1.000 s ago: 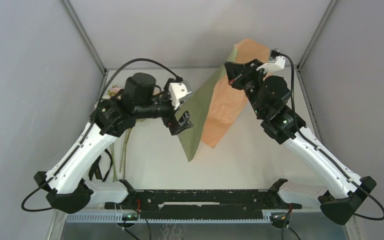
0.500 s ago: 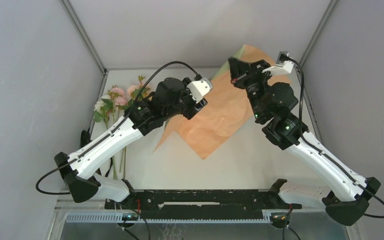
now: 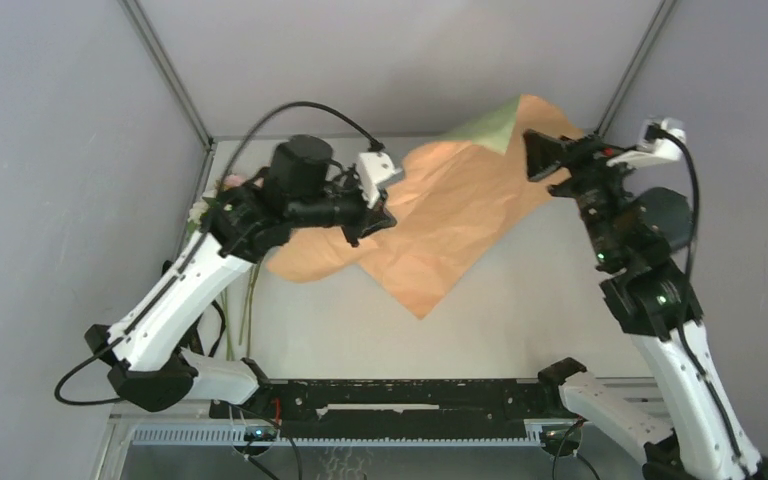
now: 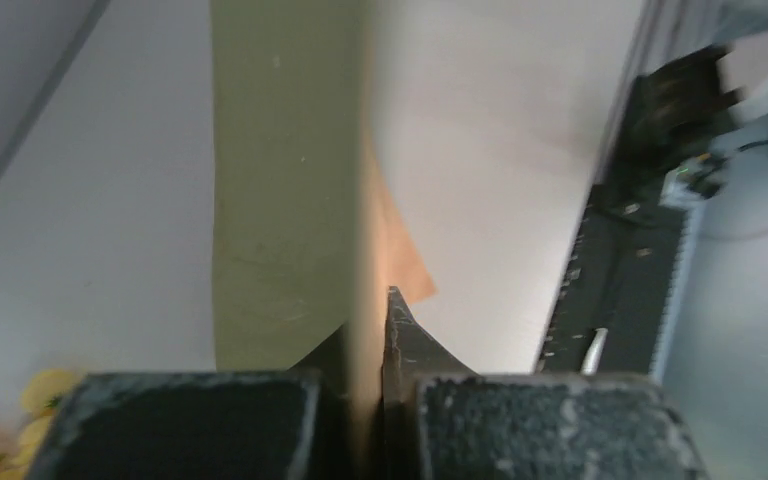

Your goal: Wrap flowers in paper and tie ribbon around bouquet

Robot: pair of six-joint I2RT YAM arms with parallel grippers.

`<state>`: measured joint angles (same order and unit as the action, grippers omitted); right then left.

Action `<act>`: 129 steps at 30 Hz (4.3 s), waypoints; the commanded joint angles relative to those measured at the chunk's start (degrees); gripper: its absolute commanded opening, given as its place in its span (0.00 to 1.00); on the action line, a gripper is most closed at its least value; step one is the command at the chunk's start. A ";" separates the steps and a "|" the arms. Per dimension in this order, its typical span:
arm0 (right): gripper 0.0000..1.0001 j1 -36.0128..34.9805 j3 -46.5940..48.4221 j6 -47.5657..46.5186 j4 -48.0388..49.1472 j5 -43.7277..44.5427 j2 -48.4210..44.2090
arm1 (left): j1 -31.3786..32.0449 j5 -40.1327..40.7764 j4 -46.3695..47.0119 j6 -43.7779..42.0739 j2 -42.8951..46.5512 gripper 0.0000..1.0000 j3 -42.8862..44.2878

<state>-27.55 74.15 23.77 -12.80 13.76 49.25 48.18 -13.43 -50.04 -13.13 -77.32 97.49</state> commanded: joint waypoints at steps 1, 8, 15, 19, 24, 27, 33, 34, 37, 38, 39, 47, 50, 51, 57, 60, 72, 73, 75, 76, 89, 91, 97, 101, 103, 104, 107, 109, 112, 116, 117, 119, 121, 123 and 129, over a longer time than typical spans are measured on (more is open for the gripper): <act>0.84 10.70 0.82 -5.19 -15.26 -11.93 -4.77 | -10.45 -21.69 -0.50 9.49 2.67 0.00 4.88; 0.93 26.02 -0.17 -8.28 -28.72 -26.08 0.49 | -24.15 -25.73 -2.74 12.33 -13.46 0.00 8.36; 0.92 32.73 -12.96 -6.67 -23.84 -26.42 4.96 | -27.86 -19.12 -11.11 4.62 -33.31 0.00 16.21; 0.90 34.97 -19.33 -5.73 -18.86 -25.06 8.56 | -28.84 -16.28 -9.30 4.94 -40.96 0.00 19.88; 0.87 35.42 -20.54 -5.47 -14.51 -23.23 16.66 | -29.06 -11.99 -6.07 6.21 -48.84 0.00 25.17; 0.84 35.46 -20.54 -5.10 -12.77 -23.31 20.95 | -29.55 -9.72 -2.71 9.46 -53.24 0.00 26.75; 0.79 35.42 -20.54 -4.22 -11.48 -20.31 24.51 | -29.77 -6.65 2.05 15.35 -59.21 0.00 29.93; 0.79 35.46 -20.54 -4.10 -11.39 -19.86 24.70 | -29.78 -6.44 2.39 16.19 -60.19 0.00 31.40; 0.78 35.37 -20.54 -4.29 -11.75 -18.52 24.99 | -29.73 -5.67 3.75 19.18 -62.70 0.00 33.77; 0.77 35.31 -20.54 -4.34 -11.97 -18.29 25.20 | -29.62 -5.66 4.58 19.94 -63.14 0.00 33.84; 0.76 35.18 -20.58 -4.29 -12.24 -18.17 25.38 | -29.53 -5.74 5.18 20.35 -63.47 0.00 33.82; 0.74 28.97 -20.59 -3.91 -12.67 -17.87 27.26 | -27.71 -2.31 8.13 20.13 -64.09 0.00 33.15; 0.74 27.65 -20.54 -3.44 -12.25 -17.56 27.47 | -27.70 -1.42 8.74 21.93 -63.86 0.00 33.12; 0.74 26.15 -20.54 -3.32 -12.20 -17.57 27.47 | -27.66 -1.30 9.06 23.10 -63.72 0.00 32.99; 0.74 23.64 -20.54 -3.27 -13.17 -16.95 27.18 | -27.08 -1.01 11.72 29.91 -62.95 0.00 31.31; 0.74 22.75 -20.54 -3.35 -14.09 -16.64 26.28 | -26.52 -2.16 13.89 33.12 -61.26 0.00 28.87; 0.69 18.68 -20.54 -2.94 -14.07 -17.80 30.54 | -24.69 4.35 13.99 20.25 -60.98 0.08 29.22; 0.68 18.03 -20.54 -2.83 -13.72 -18.00 31.41 | -24.71 4.39 13.54 19.63 -61.43 0.17 29.30; 0.68 17.08 -20.54 -2.43 -12.75 -18.14 32.96 | -24.63 4.50 12.52 18.96 -61.77 0.45 29.33; 0.67 16.82 -20.54 -2.25 -12.36 -18.22 33.70 | -24.63 5.21 12.15 18.48 -61.46 0.53 29.46; 0.59 10.64 -21.01 -0.72 -17.00 -10.53 32.49 | -23.53 20.24 12.43 5.11 -35.53 0.73 9.77; 0.57 9.46 -22.05 0.09 -16.76 -11.91 32.61 | -21.80 17.73 12.34 3.36 -30.32 0.69 0.06; 0.54 8.41 -22.31 1.18 -16.14 -13.14 38.45 | -14.02 14.82 14.09 0.58 -24.02 0.54 -22.24; 0.54 8.69 -22.29 1.34 -14.37 -15.35 41.02 | -12.97 17.56 15.56 0.00 -26.84 0.51 -25.12; 0.54 8.87 -22.29 1.28 -14.12 -15.29 41.74 | -13.09 20.13 15.72 -0.42 -28.12 0.49 -24.55; 0.54 9.04 -22.34 1.28 -14.17 -15.31 41.89 | -13.10 21.09 15.61 -0.55 -28.37 0.49 -24.32; 0.53 9.13 -22.32 0.83 -15.01 -14.47 40.74 | -13.43 20.79 13.65 -0.79 -25.98 0.49 -23.56; 0.53 9.06 -22.29 0.39 -15.59 -13.79 38.78 | -14.66 18.09 11.78 -0.90 -22.13 0.52 -23.25; 0.53 8.99 -22.33 -0.27 -16.02 -13.76 34.61 | -18.85 12.40 8.44 -0.40 -14.99 0.63 -22.77; 0.54 7.89 -22.29 -0.33 -16.20 -13.76 27.68 | -30.56 7.79 6.86 0.95 -5.48 0.71 -24.64; 0.54 7.54 -22.29 -0.14 -16.28 -12.15 26.05 | -34.71 7.99 7.18 1.47 -3.52 0.71 -25.50; 0.52 6.60 -22.30 0.61 -16.46 -10.40 23.17 | -43.32 9.86 10.56 3.42 0.57 0.70 -28.38; 0.51 5.64 -22.29 1.14 -16.56 -8.32 20.94 | -53.01 9.82 14.91 4.70 2.90 0.67 -32.13; 0.50 5.06 -22.34 1.87 -16.32 -7.65 19.84 | -61.34 11.02 17.07 5.43 2.23 0.58 -34.21; 0.49 3.63 -22.34 3.34 -15.51 -7.96 19.64 | -75.84 12.03 19.76 6.95 -9.95 0.47 -33.20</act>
<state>-22.83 51.27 24.97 -29.78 4.38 69.41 -22.70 -1.39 -32.67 -8.34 -79.59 64.51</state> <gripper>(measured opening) 0.497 0.480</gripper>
